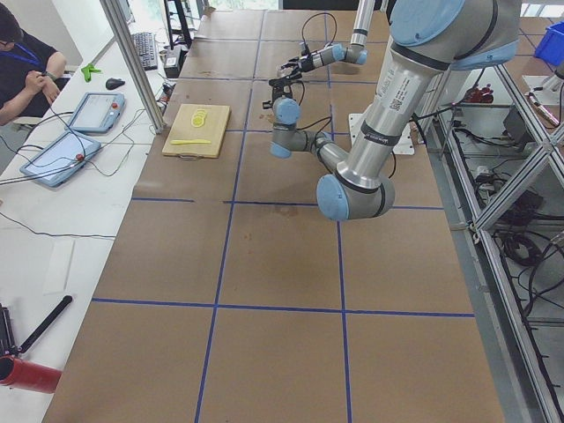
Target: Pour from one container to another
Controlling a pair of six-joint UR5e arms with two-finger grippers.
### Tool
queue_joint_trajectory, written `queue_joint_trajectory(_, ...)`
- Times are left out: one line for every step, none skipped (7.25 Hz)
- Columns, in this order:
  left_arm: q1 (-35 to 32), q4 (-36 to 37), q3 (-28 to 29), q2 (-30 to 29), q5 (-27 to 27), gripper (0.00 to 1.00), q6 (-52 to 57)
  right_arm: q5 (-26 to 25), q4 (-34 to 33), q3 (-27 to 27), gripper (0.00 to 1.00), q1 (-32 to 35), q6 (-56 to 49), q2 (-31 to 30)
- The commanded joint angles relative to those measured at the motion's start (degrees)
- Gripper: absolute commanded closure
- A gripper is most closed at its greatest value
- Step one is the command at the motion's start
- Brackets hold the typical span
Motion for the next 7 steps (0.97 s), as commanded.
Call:
queue_joint_trajectory(0.0, -0.1, 0.0, 0.0, 0.0, 1.00, 0.0, -0.3, 0.0, -1.5, 0.23, 0.0, -0.1, 0.7)
queue_joint_trajectory(0.0, -0.1, 0.0, 0.1, 0.0, 1.00, 0.0, -0.3, 0.0, -1.5, 0.40, 0.0, -0.1, 0.6)
queue_joint_trajectory(0.0, -0.3, 0.0, 0.5, 0.0, 1.00, 0.0, -0.3, 0.0, -1.4, 0.50, 0.1, -0.1, 0.6)
queue_joint_trajectory(0.0, -0.3, 0.0, 0.5, 0.0, 1.00, 0.0, -0.3, 0.0, -1.4, 0.54, 0.1, -0.1, 0.7)
queue_joint_trajectory(0.0, -0.3, 0.0, 0.5, 0.0, 1.00, 0.0, -0.3, 0.0, -1.4, 0.56, 0.1, -0.1, 0.7)
queue_joint_trajectory(0.0, -0.3, 0.0, 0.5, 0.0, 1.00, 0.1, -0.4, 0.0, -1.4, 0.74, 0.1, -0.1, 0.7)
queue_joint_trajectory(0.0, -0.3, -0.1, 0.5, 0.0, 1.00, 0.0, -0.4, 0.0, -1.3, 1.00, 0.2, -0.1, 0.7)
